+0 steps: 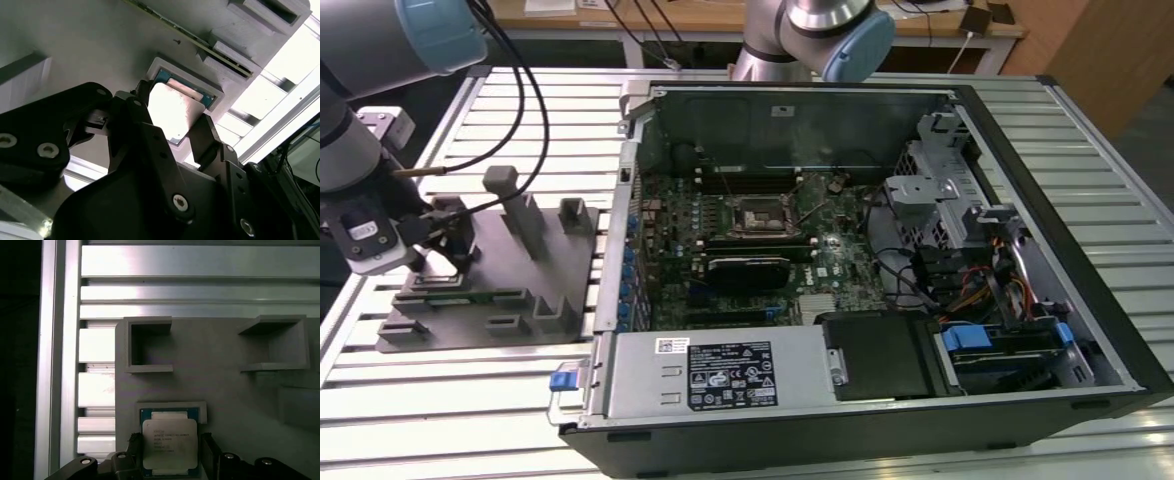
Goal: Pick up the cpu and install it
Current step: 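Pick up the cpu and move it towards the insertion slot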
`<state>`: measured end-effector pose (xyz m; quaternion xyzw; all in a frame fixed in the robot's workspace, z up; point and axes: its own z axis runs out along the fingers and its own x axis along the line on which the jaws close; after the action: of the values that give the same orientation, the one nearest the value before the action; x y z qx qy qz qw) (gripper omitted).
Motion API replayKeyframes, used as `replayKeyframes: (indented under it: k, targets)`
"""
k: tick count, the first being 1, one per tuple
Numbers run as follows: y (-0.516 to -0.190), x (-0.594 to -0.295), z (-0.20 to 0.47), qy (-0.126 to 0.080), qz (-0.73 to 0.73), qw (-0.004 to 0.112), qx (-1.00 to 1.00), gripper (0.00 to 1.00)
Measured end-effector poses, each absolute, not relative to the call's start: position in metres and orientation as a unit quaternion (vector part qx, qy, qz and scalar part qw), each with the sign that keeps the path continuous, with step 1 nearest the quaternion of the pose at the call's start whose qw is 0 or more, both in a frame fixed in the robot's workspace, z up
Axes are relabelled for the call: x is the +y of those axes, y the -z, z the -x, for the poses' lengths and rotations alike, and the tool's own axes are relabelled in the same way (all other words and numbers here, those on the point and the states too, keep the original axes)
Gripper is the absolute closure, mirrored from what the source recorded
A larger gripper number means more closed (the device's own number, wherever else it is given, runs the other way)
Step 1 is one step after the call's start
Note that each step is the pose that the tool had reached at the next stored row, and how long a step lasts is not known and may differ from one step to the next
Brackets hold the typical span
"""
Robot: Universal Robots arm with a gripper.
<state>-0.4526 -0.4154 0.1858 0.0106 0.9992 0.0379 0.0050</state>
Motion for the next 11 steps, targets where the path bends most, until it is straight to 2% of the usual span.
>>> replayKeyframes:
  k: [11]
  targets:
    - [-0.1831, -0.4154, 0.4526, -0.042, -0.010, 0.005, 0.999, 0.41]
